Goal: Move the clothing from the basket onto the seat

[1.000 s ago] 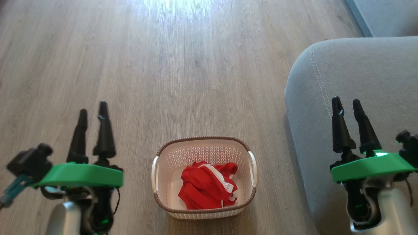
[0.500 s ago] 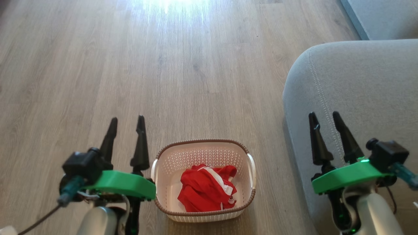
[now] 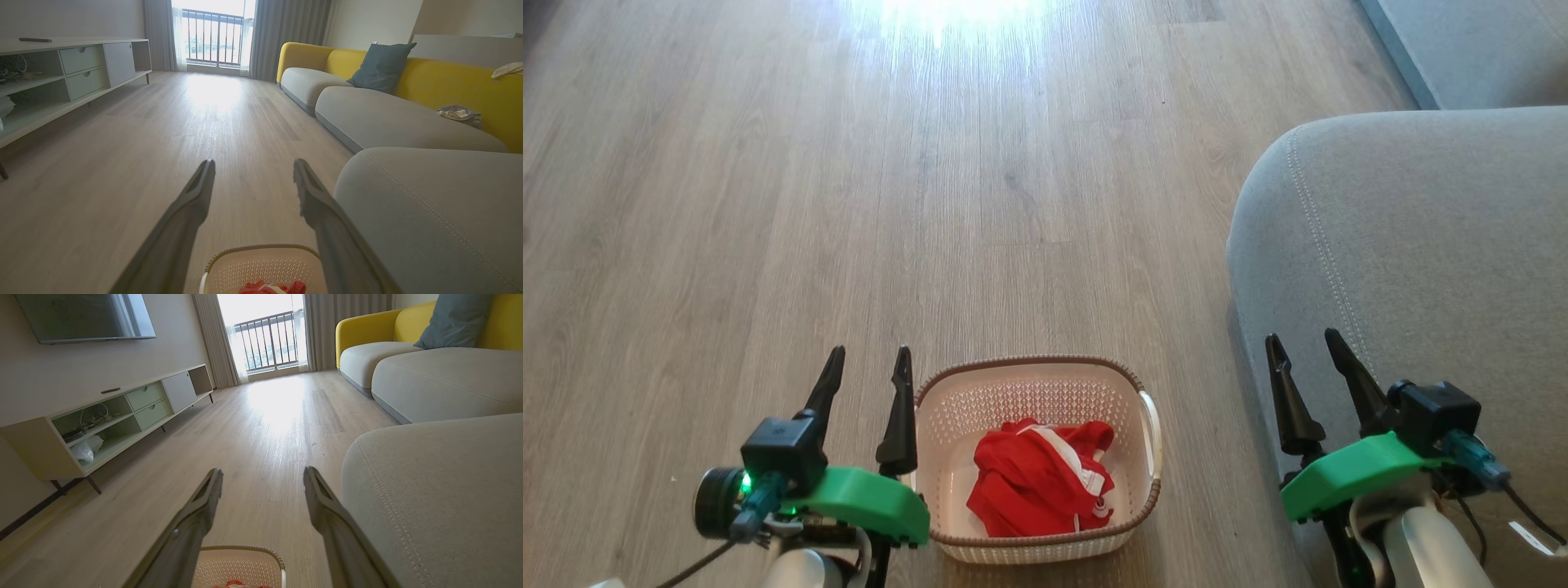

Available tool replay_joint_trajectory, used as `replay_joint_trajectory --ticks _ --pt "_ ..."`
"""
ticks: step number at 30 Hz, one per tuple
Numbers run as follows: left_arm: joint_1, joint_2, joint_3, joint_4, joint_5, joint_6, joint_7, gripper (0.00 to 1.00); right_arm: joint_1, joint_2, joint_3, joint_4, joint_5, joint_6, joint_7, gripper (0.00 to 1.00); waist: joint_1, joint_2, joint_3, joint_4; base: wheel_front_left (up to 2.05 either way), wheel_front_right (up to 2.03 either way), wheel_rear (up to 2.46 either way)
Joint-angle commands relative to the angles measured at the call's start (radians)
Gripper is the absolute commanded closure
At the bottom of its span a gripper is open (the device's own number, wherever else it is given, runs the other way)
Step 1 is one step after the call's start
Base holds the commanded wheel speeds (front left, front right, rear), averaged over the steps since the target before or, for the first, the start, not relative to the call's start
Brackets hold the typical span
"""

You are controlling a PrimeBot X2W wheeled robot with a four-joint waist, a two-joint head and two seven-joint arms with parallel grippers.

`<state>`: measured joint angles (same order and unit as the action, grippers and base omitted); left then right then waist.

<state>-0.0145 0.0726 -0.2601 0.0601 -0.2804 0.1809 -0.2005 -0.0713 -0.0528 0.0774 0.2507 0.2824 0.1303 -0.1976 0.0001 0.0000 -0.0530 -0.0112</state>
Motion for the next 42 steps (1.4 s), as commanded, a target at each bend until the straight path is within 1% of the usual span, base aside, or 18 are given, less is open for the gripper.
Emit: replay_joint_trajectory --ticks 1,9,13,18,23,34,39,42 --pt "-0.035 -0.002 0.024 -0.031 0.041 -0.003 -0.017 0.0 -0.05 0.002 0.021 -0.027 -0.033 0.0 -0.019 0.0 -0.0001 0.0 -0.001 -0.001 0.0 0.0 0.0" --pt "-0.029 -0.016 0.038 -0.039 0.13 -0.011 -0.04 0.0 -0.064 0.002 0.039 -0.01 -0.111 0.0 -0.043 0.0 -0.0001 0.0 -0.007 -0.003 0.0 0.0 0.0" --pt "-0.023 -0.02 0.048 -0.006 0.151 -0.028 -0.052 0.0 -0.065 0.003 0.041 0.013 -0.149 0.0 -0.055 0.0 -0.0001 0.0 -0.013 -0.005 0.0 0.0 0.0" --pt "-0.016 -0.022 0.053 0.083 0.143 -0.054 -0.061 0.0 -0.068 0.003 0.049 0.089 -0.172 0.0 -0.064 0.0 -0.0001 0.0 -0.021 -0.007 0.0 0.0 0.0" --pt "-0.025 -0.022 0.054 0.096 0.125 -0.052 -0.061 0.0 -0.081 0.003 0.05 0.116 -0.167 0.0 -0.064 0.0 -0.0001 0.0 -0.021 -0.007 0.0 0.0 0.0" --pt "-0.028 -0.022 0.051 0.095 0.115 -0.056 -0.061 0.0 -0.091 0.003 0.046 0.11 -0.161 0.0 -0.064 0.0 -0.0001 0.0 -0.005 -0.019 0.0 0.0 0.0" --pt "-0.027 -0.022 0.05 0.129 0.113 -0.059 -0.061 0.0 -0.088 0.003 0.035 0.094 -0.169 0.0 -0.064 0.0 -0.0001 0.0 0.027 -0.043 0.0 0.0 0.0" --pt "-0.04 -0.022 0.048 0.149 0.109 -0.069 -0.061 0.0 -0.084 0.003 0.025 0.068 -0.18 0.0 -0.064 0.0 -0.0001 0.0 0.061 -0.06 0.0 0.0 0.0"
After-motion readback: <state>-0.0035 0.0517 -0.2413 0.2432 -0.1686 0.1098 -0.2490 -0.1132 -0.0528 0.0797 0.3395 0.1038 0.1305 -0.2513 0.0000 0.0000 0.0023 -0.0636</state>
